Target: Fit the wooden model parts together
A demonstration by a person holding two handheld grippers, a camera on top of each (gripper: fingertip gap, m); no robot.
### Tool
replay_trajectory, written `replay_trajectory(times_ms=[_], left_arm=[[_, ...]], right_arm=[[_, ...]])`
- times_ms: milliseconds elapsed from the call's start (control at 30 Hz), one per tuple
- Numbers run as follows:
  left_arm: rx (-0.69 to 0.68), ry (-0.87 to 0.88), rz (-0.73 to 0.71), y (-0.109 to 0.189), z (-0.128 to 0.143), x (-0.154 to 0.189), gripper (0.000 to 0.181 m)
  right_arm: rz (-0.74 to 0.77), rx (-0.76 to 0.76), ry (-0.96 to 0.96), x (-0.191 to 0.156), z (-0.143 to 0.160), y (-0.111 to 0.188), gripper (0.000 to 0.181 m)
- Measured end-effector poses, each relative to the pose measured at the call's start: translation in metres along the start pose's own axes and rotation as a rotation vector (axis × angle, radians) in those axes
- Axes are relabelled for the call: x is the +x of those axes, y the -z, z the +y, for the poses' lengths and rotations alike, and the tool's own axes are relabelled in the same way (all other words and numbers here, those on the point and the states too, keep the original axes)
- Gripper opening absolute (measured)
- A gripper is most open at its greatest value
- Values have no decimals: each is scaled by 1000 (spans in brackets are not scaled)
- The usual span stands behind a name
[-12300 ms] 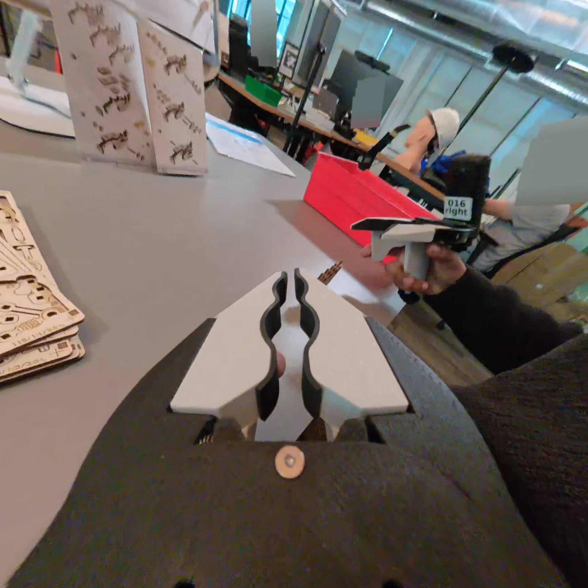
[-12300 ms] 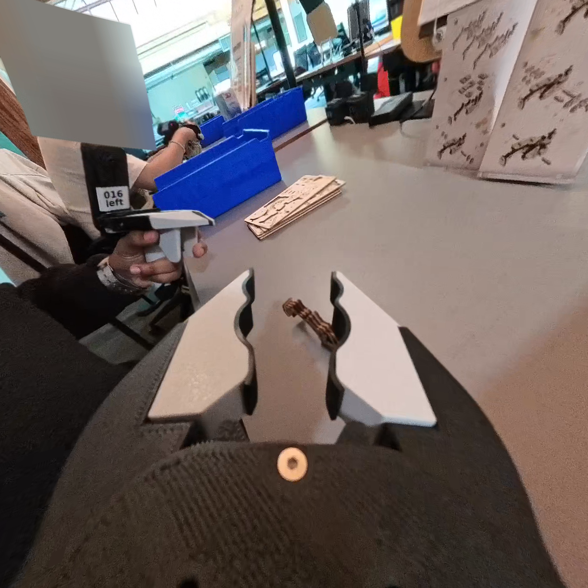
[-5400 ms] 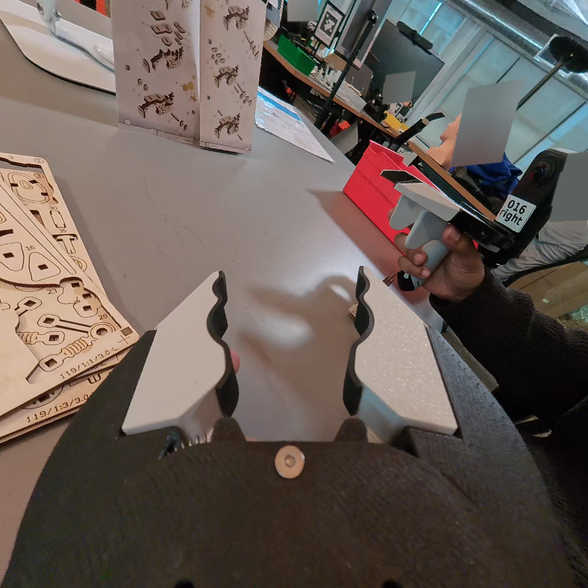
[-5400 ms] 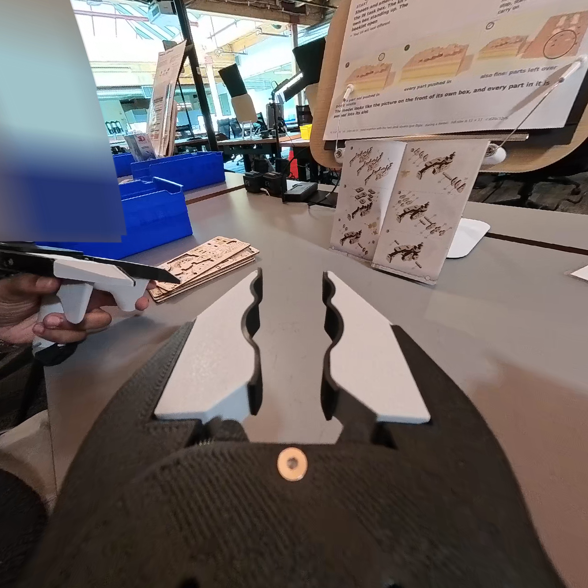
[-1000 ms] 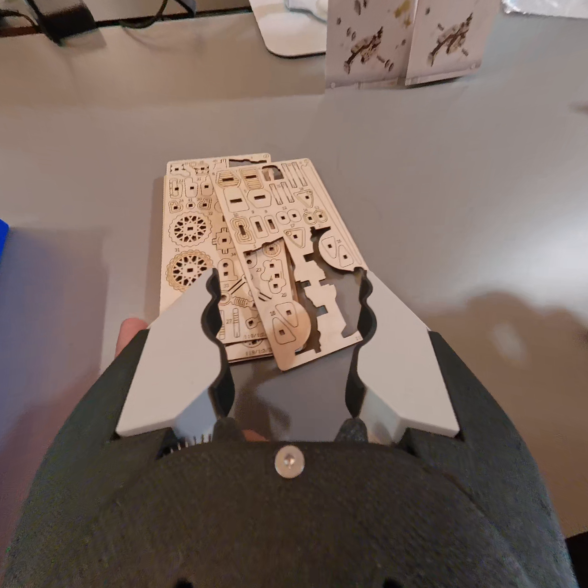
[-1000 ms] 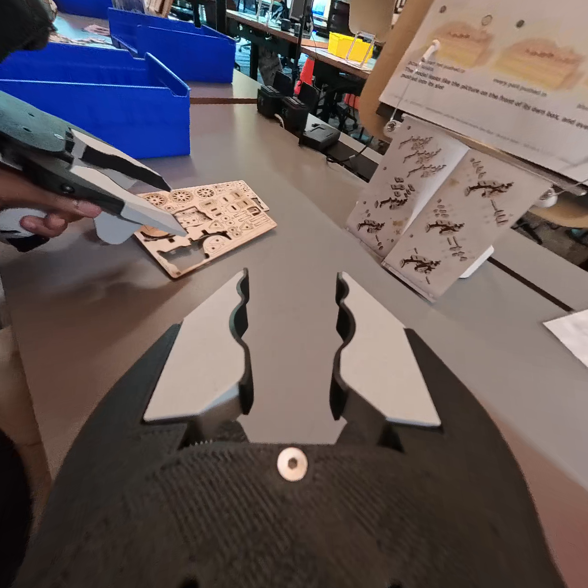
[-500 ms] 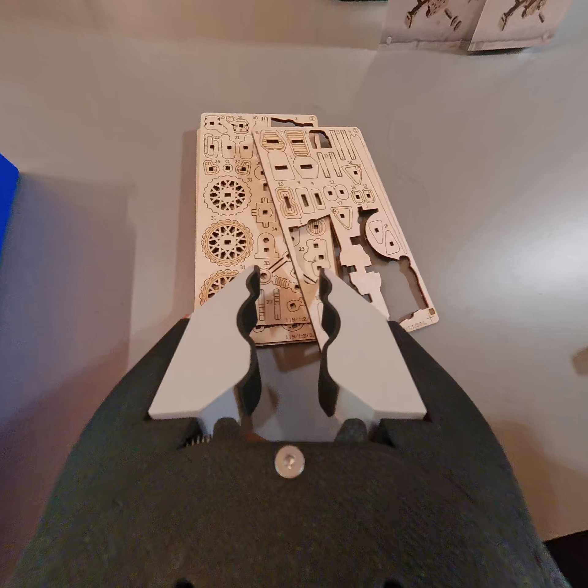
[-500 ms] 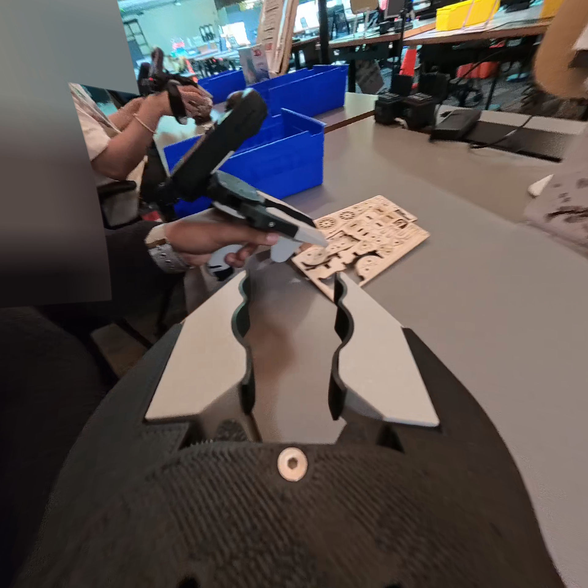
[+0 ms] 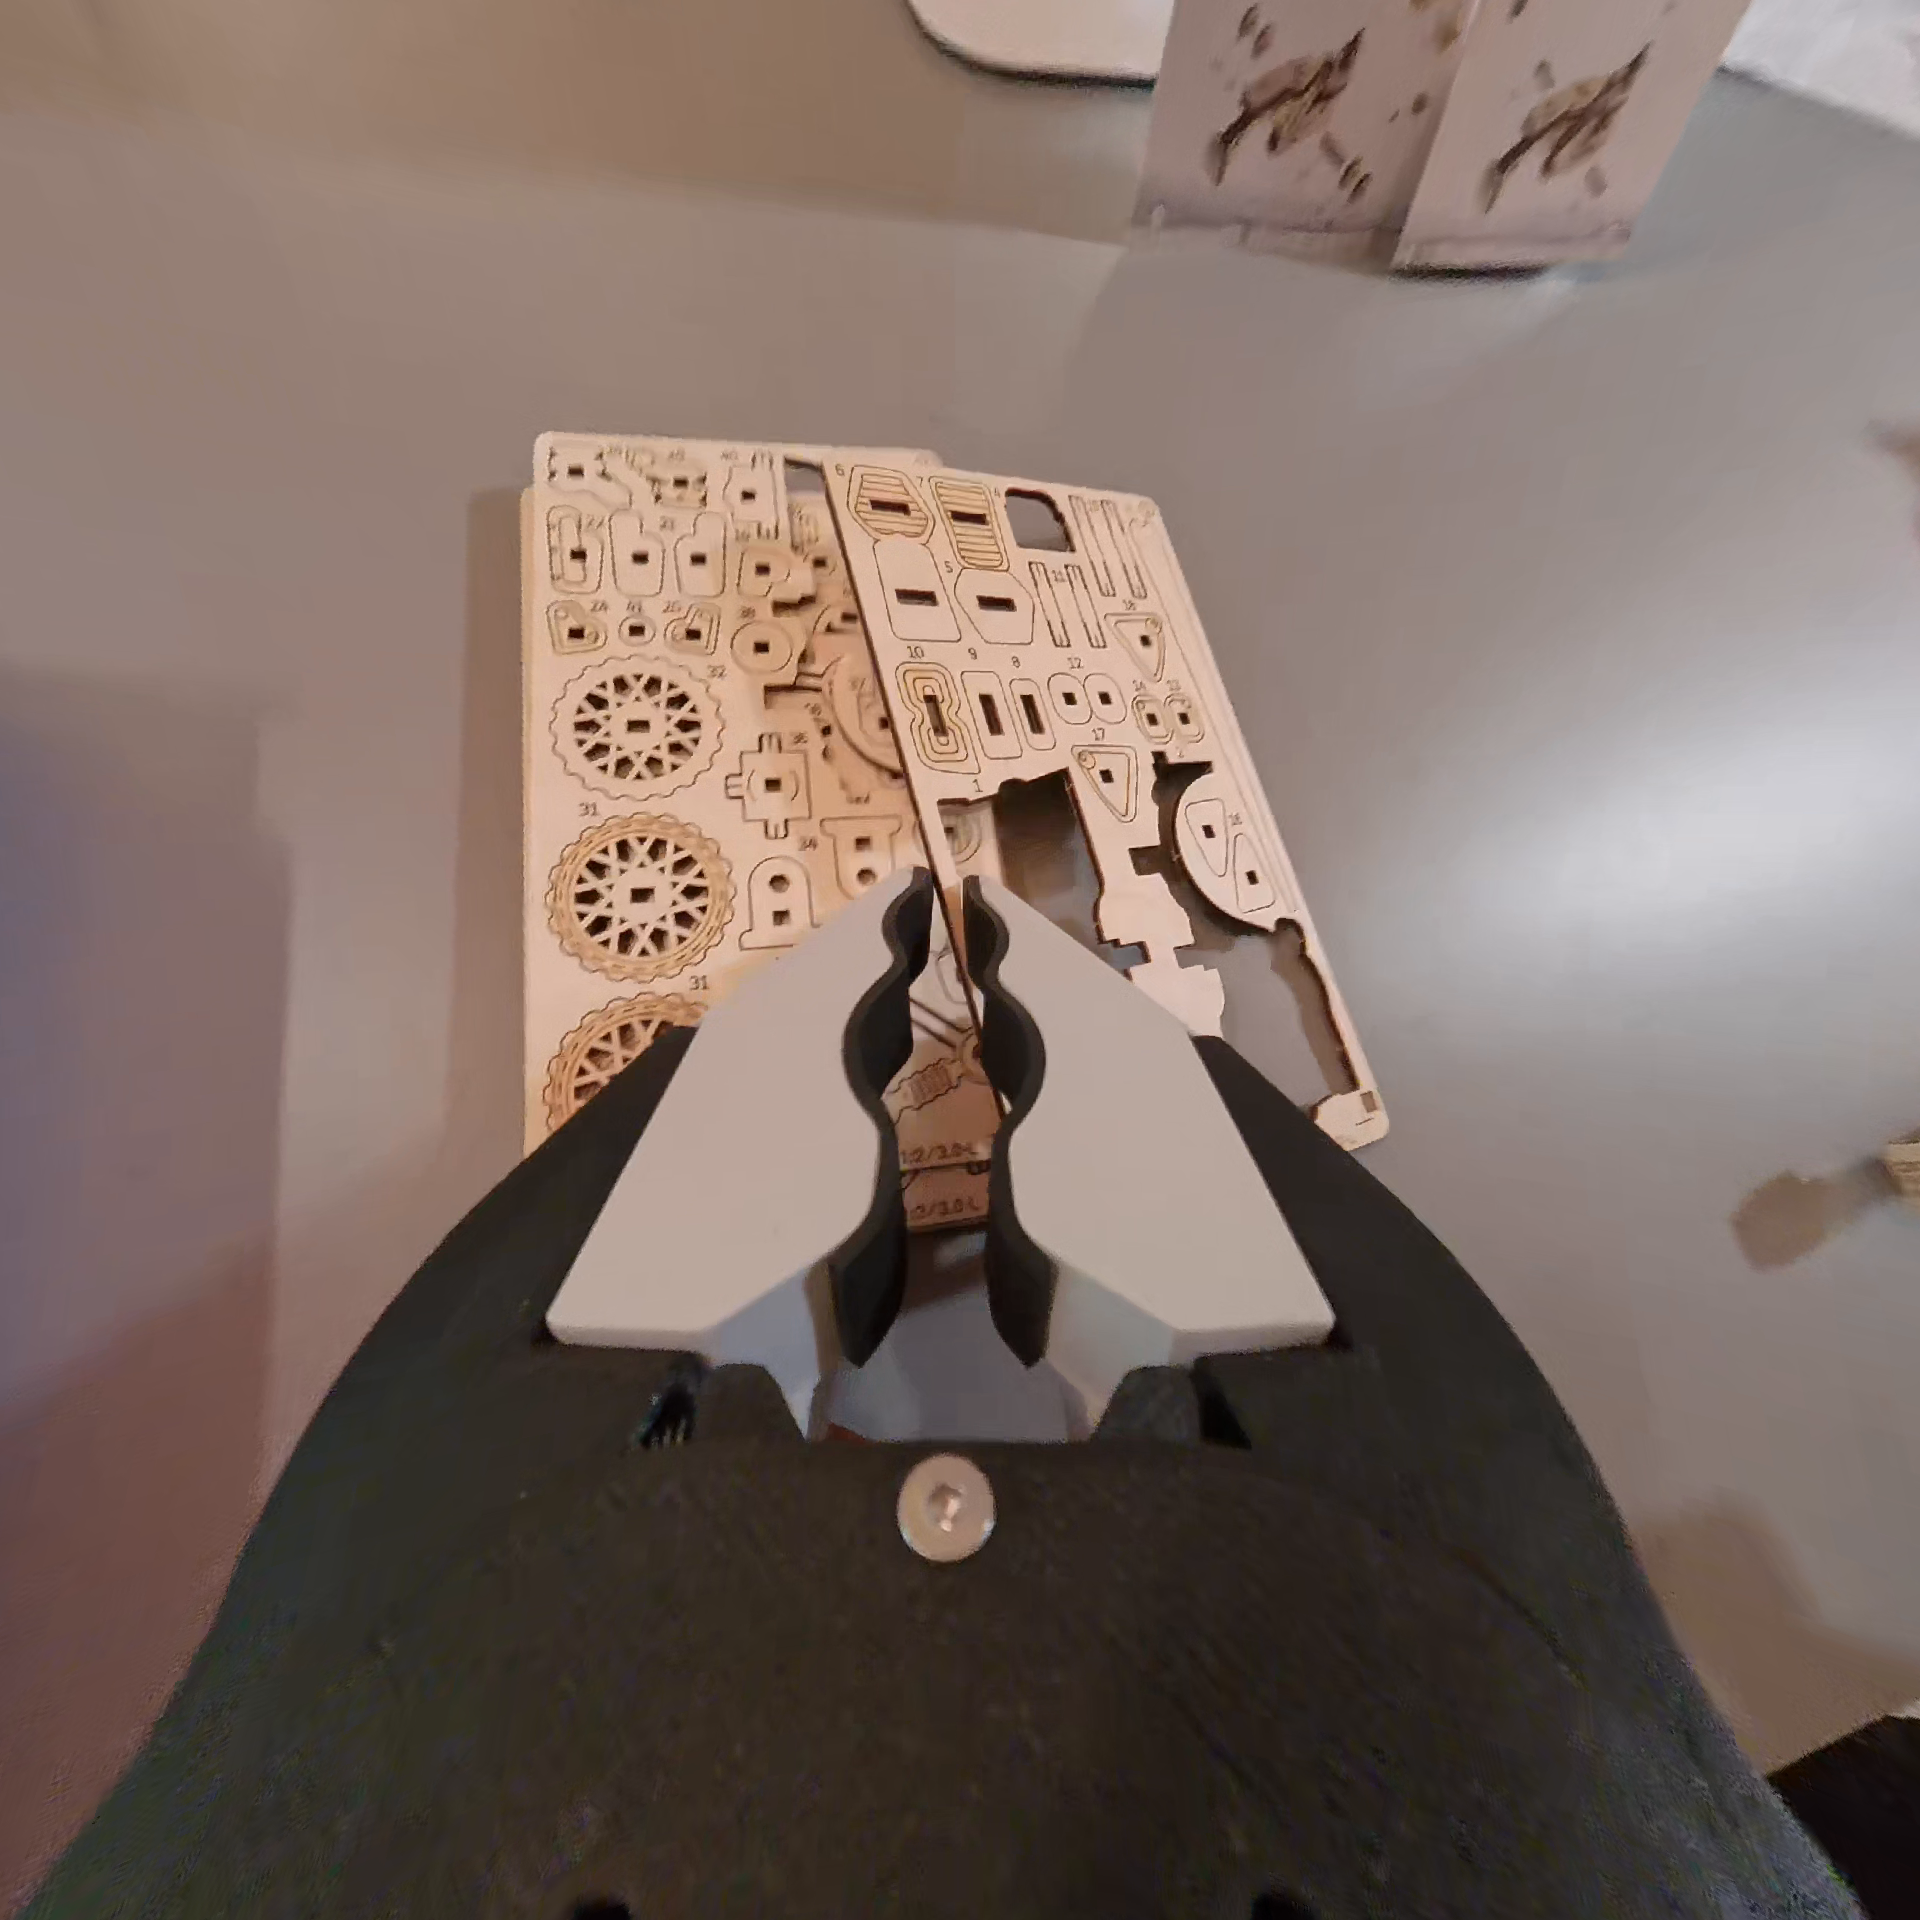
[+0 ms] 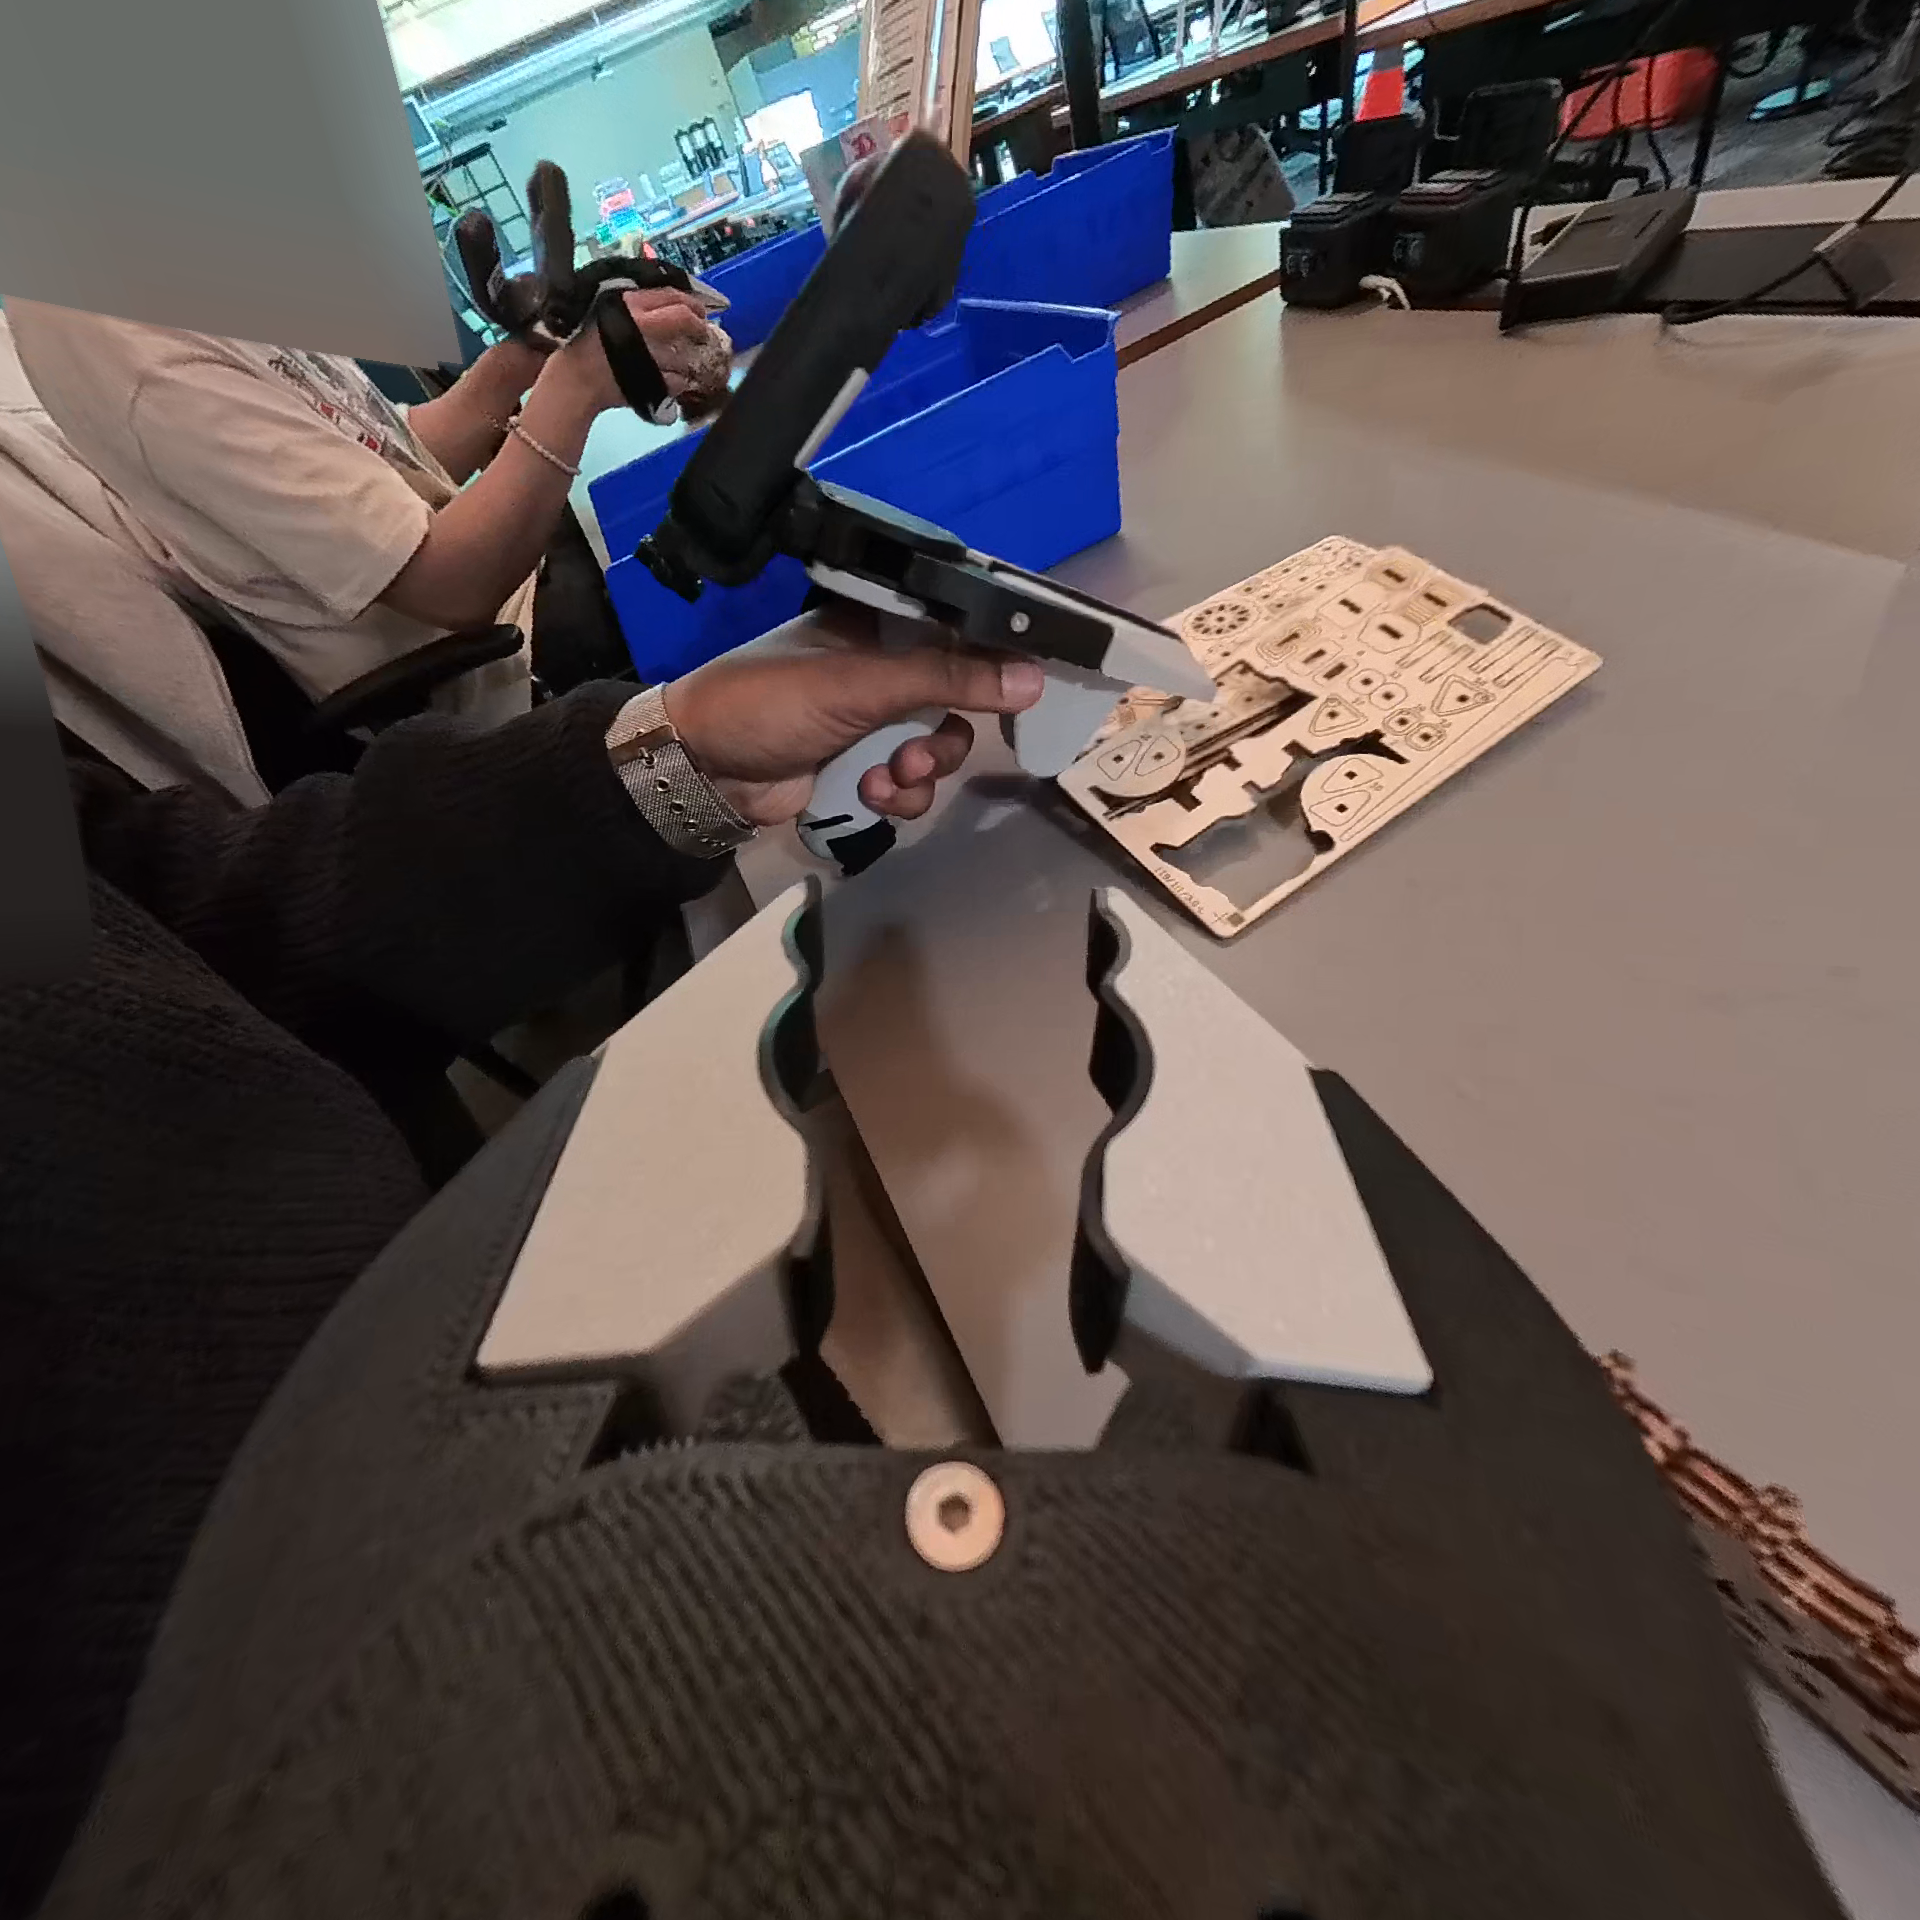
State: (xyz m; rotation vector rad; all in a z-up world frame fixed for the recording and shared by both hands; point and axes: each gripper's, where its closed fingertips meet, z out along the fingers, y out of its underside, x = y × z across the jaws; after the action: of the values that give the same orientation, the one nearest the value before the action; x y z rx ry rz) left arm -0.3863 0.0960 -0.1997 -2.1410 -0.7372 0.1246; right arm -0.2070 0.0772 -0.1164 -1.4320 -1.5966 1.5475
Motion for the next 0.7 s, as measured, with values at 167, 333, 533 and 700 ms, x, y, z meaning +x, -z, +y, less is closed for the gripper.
replay_trajectory(times_ms=[167,333,533,700], left_arm=[[125,-17,86,16,-22,17,3],[268,-46,184,40,-42,38,2],[292,-28,199,64,-27,33,1],[356,72,341,95,-24,42,1]], right_arm=[[45,22,40,7,-6,5,50],[84,69,50,18,-18,13,49],[38,119,23,23,-39,10,48],[-26,94,64,10,-43,-8,49]])
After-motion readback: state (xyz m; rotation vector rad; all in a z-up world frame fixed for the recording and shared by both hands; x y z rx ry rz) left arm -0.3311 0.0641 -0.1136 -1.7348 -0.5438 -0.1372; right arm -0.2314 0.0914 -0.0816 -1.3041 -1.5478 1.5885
